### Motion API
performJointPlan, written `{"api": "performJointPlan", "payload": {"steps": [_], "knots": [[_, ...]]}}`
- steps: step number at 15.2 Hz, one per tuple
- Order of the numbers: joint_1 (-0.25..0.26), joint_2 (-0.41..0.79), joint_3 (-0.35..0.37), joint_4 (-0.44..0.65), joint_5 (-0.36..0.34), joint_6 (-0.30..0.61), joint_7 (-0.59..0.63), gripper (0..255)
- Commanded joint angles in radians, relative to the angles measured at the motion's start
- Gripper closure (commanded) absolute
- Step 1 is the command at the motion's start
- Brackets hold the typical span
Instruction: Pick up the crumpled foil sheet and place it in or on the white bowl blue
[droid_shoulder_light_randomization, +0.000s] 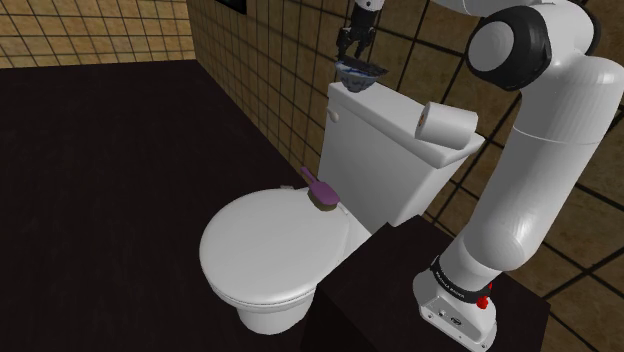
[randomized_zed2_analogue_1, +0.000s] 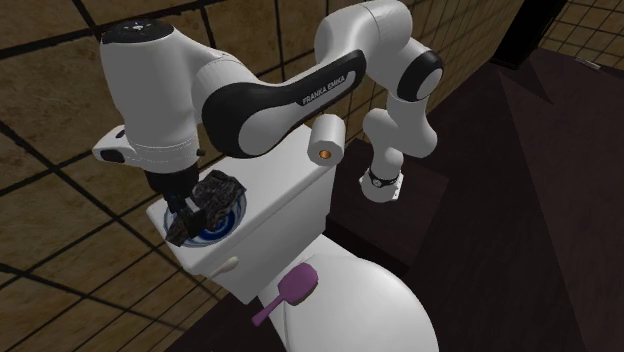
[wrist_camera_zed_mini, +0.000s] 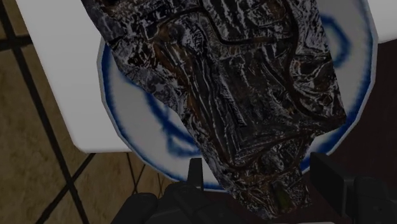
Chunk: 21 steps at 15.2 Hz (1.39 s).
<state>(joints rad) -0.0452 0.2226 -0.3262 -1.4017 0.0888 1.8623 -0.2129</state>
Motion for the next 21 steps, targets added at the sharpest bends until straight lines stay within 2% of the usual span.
{"api": "performJointPlan", "payload": {"steps": [1,8,9,14,18,21], "knots": [[0.002,-0.006,0.0,-0.032,-0.002,0.027,0.0,255],[0.002,-0.006,0.0,-0.032,-0.002,0.027,0.0,255],[0.002,-0.006,0.0,-0.032,-0.002,0.027,0.0,0],[0.002,-0.006,0.0,-0.032,-0.002,0.027,0.0,0],[-0.001,-0.016,-0.002,0.081,-0.005,-0.095,0.004,0],[-0.001,-0.016,-0.002,0.081,-0.005,-0.095,0.004,0]]}}
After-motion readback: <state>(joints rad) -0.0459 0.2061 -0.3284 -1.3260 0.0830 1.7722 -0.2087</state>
